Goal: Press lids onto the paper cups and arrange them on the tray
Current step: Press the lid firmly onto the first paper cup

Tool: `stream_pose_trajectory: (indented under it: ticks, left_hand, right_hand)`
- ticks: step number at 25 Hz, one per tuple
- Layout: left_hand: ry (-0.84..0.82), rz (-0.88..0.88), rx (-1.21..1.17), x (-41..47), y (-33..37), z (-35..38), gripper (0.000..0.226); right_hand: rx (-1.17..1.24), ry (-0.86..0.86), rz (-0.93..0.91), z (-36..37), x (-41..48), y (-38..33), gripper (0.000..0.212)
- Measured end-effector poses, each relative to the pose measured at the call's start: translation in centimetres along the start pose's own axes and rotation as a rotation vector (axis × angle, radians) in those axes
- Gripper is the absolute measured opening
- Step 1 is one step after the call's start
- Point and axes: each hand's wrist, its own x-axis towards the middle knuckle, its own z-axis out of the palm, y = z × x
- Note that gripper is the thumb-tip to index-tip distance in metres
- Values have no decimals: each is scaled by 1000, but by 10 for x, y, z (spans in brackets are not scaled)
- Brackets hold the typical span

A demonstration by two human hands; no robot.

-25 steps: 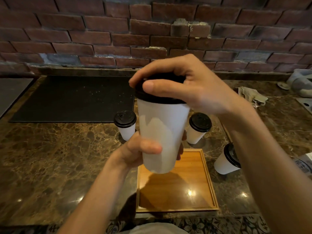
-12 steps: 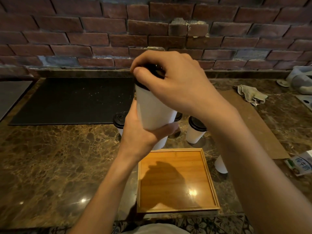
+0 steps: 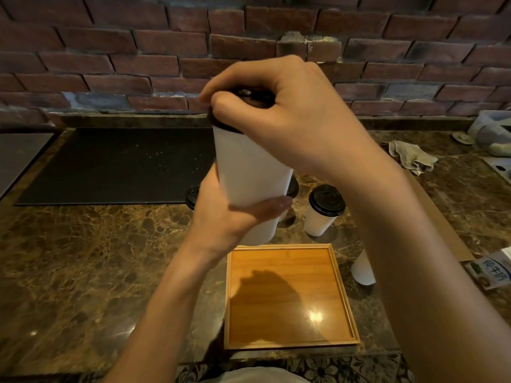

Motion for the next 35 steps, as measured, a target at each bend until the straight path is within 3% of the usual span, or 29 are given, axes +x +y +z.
stream_pose_trajectory:
  ticks: [4, 6, 11, 13, 16, 20, 22, 24, 27, 32, 35]
  left_hand:
    - [75, 87, 119, 0, 5, 5, 74]
    - [34, 97, 116, -1, 7, 3, 75]
    - [-389, -25, -190, 4, 7, -10, 63]
    - [-461, -53, -246, 1, 5, -10, 79]
    - [-270, -45, -187, -1, 4, -7, 90]
    - [54, 66, 122, -1, 11, 8, 90]
    - [29, 116, 96, 0, 8, 6, 90]
    - [-173, 51, -52, 1, 6, -4, 94]
    - [-404, -30, -202, 0, 3, -13, 74]
    - [-150, 52, -114, -1, 5, -1, 74]
    - [-101, 58, -110, -1, 9, -4, 77]
  right_hand:
    - [-11, 71, 22, 3, 1, -1, 23]
    - [50, 27, -38, -4, 2, 5, 22]
    - [368, -263, -242, -15, 3, 20, 23]
    - [405, -318, -274, -15, 1, 18, 26]
    - [270, -295, -153, -16, -2, 10, 21]
    - [-110, -38, 5, 3, -3, 2, 25]
    - [-41, 17, -66, -3, -2, -1, 20]
    - [123, -101, -174, -17, 0, -1, 15]
    - [222, -264, -342, -29, 0, 2, 18]
    - [-112, -143, -110, -13, 3, 0, 32]
    - [29, -180, -177, -21, 5, 0, 29]
